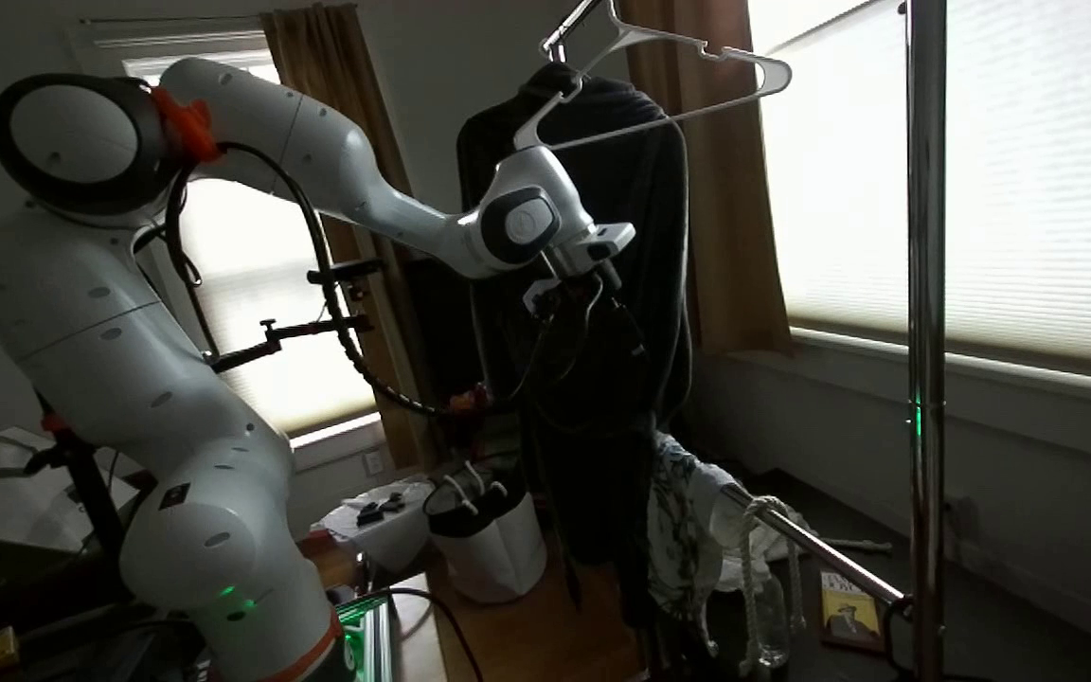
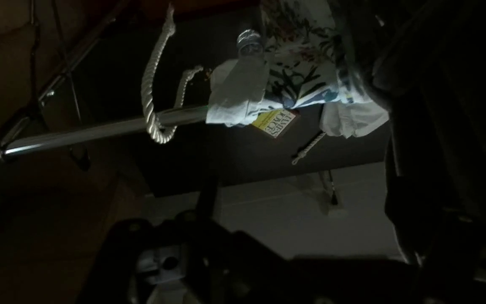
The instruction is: Put the black hanger on the top rail
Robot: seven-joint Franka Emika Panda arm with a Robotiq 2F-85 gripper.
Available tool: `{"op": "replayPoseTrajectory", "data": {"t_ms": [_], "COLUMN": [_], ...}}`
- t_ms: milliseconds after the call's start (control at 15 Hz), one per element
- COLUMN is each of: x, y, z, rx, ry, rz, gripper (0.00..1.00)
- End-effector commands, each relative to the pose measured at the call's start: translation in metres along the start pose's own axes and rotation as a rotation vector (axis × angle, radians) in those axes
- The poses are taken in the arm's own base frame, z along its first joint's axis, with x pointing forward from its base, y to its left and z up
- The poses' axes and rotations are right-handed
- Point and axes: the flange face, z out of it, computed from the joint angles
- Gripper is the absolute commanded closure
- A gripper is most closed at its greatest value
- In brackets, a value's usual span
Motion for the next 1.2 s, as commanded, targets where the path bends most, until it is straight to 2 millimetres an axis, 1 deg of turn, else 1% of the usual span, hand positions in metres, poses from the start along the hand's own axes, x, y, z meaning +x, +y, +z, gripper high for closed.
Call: {"op": "replayPoseTrajectory", "data": {"t_ms": [0, 133, 200, 1133], "x": [-0.003, -0.01, -0.011, -0.01], "y": [-0.005, -0.016, -0.019, -0.016], "z": [0.001, 0.0, -0.001, 0.0], "rx": [0.038, 0.084, 0.091, 0.093], "ry": [-0.025, -0.05, -0.054, -0.057], "rz": [0.026, 0.041, 0.042, 0.05], "gripper": [0.0, 0.0, 0.0, 0.0]}}
